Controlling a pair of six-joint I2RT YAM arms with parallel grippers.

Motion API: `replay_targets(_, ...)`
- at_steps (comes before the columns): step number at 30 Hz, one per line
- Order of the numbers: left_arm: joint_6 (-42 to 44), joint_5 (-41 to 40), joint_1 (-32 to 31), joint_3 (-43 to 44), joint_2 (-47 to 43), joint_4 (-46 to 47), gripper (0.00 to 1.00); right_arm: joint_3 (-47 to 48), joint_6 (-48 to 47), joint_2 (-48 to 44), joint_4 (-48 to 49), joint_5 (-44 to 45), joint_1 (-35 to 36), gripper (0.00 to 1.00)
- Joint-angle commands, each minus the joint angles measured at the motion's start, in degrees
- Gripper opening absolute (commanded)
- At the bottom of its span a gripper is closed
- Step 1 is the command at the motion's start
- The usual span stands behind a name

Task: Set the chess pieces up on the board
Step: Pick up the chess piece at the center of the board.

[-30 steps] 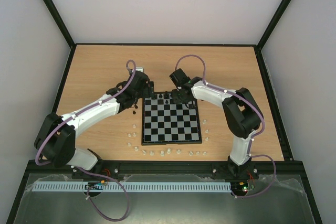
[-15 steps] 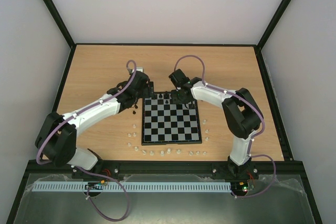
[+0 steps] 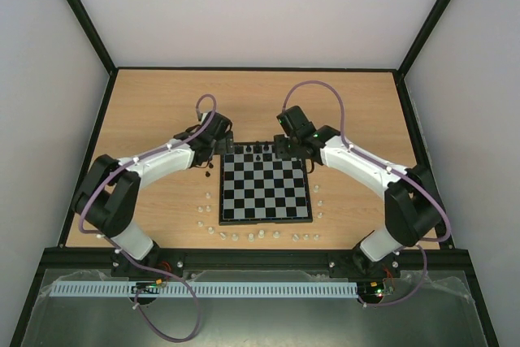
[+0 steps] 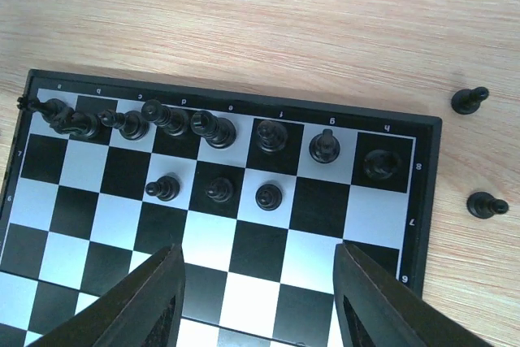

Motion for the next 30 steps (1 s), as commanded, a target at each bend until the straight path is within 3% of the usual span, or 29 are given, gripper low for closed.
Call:
replay_targets(1,-0.8,-1.4,0.9,1.0,2.3,-1.0,0.98,-2.0,-0.6,-2.2,-0.5,0.9,0.4,0.51)
replay_targets(10,-2.0,0.5,3.1,0.2,5.8,-0.3,0.88,-3.2,-0.9,-2.0,-0.2,2.1,0.4,0.51)
replay_targets(22,-4.7,7.2,5.1,-0.4,8.2,0.2,0.54,-3.3,-1.0,-0.9,0.4,0.1,0.4,0.5)
replay_targets(30,-5.4,5.4,4.8,-0.5,7.0,-1.7,0.41,-4.0,-0.8,-1.6,0.8,-1.0,0.4,0.5)
